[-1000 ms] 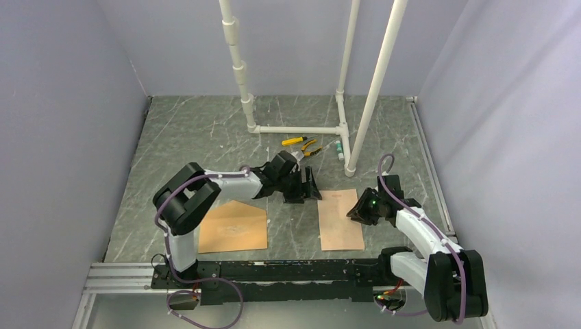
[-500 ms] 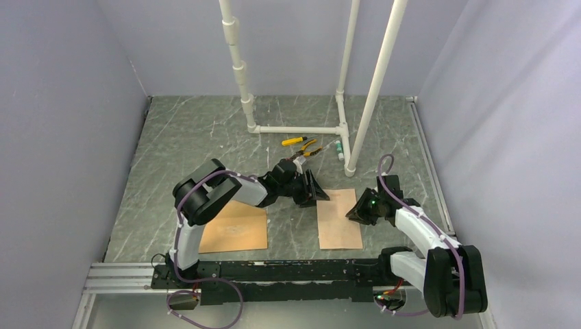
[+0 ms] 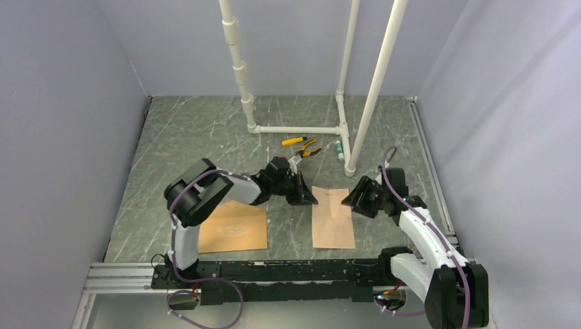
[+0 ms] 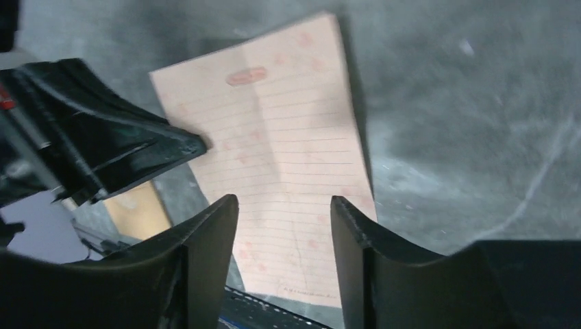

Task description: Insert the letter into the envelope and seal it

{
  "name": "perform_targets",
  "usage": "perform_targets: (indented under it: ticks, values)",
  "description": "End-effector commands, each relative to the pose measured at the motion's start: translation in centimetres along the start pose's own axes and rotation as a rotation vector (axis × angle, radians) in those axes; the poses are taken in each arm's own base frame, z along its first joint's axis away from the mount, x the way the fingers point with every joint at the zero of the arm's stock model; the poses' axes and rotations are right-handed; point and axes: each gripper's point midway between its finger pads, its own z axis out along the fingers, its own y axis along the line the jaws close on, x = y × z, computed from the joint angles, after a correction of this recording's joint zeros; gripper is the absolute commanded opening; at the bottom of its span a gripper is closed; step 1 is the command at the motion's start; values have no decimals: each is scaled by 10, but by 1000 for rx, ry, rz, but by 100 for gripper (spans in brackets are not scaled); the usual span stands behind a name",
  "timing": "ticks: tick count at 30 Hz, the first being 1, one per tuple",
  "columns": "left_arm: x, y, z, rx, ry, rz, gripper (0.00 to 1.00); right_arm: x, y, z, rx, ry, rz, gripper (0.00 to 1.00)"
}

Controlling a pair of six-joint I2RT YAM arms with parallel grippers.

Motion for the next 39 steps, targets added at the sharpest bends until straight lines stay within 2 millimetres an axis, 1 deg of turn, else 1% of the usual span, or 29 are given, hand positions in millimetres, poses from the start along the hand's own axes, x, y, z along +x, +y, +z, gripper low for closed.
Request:
perform_targets:
  ticks: [1, 4, 5, 6, 7, 8, 11, 13, 15, 17, 20, 22, 24, 27, 29, 32, 34, 35, 37, 39]
  values:
    - [-32, -64, -53, 139, -9, 204, 2, -46, 66, -40, -187, -132, -183, 61]
    - [-38, -96, -89, 156, 27, 343, 2, -57, 103, -60, -323, -158, -252, 70]
    - [-41, -114, -105, 184, 36, 413, 2, -59, 117, -68, -385, -166, -272, 73]
    - [-38, -122, -117, 194, 55, 451, 3, -62, 127, -74, -427, -186, -281, 76]
    - [-33, -135, -131, 230, 80, 490, 2, -64, 139, -83, -484, -210, -294, 80]
    - [-29, -142, -142, 243, 100, 508, 3, -68, 155, -95, -558, -249, -319, 83]
    - [-26, -168, -171, 309, 104, 563, 2, -76, 184, -129, -697, -356, -351, 91]
    - [-24, -186, -187, 368, 94, 583, 2, -78, 198, -149, -762, -398, -379, 92]
    - [-23, -203, -203, 426, 81, 598, 3, -76, 208, -164, -801, -405, -419, 93]
    - [-21, -216, -216, 475, 74, 607, 2, -71, 214, -173, -838, -409, -466, 93]
    - [-19, -233, -234, 536, 63, 627, 2, -64, 219, -182, -877, -394, -505, 91]
    - [-16, -240, -243, 553, 68, 634, 3, -51, 227, -194, -964, -349, -541, 83]
    - [-15, -243, -247, 562, 69, 637, 2, -40, 236, -211, -1067, -325, -580, 74]
    - [-13, -248, -253, 572, 62, 641, 2, -31, 243, -226, -1123, -305, -611, 60]
    - [-13, -249, -255, 573, 59, 637, 3, -29, 246, -230, -1124, -305, -635, 54]
    - [-13, -257, -260, 605, 48, 655, 2, -29, 249, -232, -1115, -307, -652, 51]
    - [-13, -260, -262, 616, 44, 662, 3, -28, 251, -233, -1120, -300, -654, 46]
    - [-12, -261, -262, 617, 44, 666, 2, -27, 252, -235, -1127, -299, -657, 39]
    - [-12, -262, -263, 615, 43, 667, 2, -27, 255, -238, -1138, -303, -660, 22]
    - [-12, -261, -264, 604, 33, 674, 3, -29, 257, -241, -1130, -321, -652, 0]
